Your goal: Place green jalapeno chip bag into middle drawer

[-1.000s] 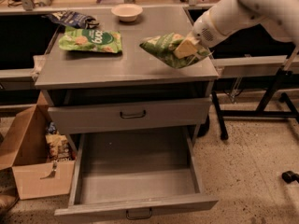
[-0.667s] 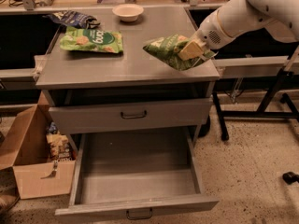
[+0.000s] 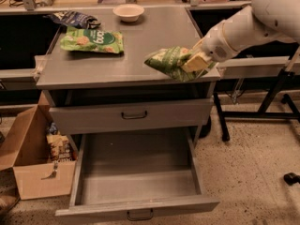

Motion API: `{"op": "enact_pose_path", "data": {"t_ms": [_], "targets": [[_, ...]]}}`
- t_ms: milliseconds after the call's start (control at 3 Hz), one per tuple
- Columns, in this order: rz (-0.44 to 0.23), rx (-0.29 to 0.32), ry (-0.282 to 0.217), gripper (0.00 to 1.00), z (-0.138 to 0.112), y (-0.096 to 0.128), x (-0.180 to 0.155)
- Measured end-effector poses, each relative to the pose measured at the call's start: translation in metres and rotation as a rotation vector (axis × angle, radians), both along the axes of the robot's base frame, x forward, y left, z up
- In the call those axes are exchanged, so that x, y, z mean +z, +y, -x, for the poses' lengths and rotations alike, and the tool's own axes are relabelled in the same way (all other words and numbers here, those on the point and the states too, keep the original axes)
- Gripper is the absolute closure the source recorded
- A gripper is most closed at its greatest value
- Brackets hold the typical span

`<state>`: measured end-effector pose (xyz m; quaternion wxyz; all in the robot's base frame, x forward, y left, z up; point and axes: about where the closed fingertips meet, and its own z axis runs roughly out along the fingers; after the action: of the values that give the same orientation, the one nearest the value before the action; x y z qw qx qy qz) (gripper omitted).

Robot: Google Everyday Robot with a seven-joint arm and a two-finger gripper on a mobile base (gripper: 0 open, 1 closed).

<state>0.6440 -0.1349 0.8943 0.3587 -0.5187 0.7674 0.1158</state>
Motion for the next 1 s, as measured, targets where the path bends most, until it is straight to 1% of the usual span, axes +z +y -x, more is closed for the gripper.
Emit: {"op": "enact_pose_path", "data": {"t_ms": [333,667,1000], "targets": [[-0.006,0.143,0.032,1.00,0.062,-0.004,-0.047],[0.007,0.340,0.044,1.00,0.109,-0.017,-0.096],[-0.002,0.340,0.061,1.00,0.113,-0.016,-0.113]]}}
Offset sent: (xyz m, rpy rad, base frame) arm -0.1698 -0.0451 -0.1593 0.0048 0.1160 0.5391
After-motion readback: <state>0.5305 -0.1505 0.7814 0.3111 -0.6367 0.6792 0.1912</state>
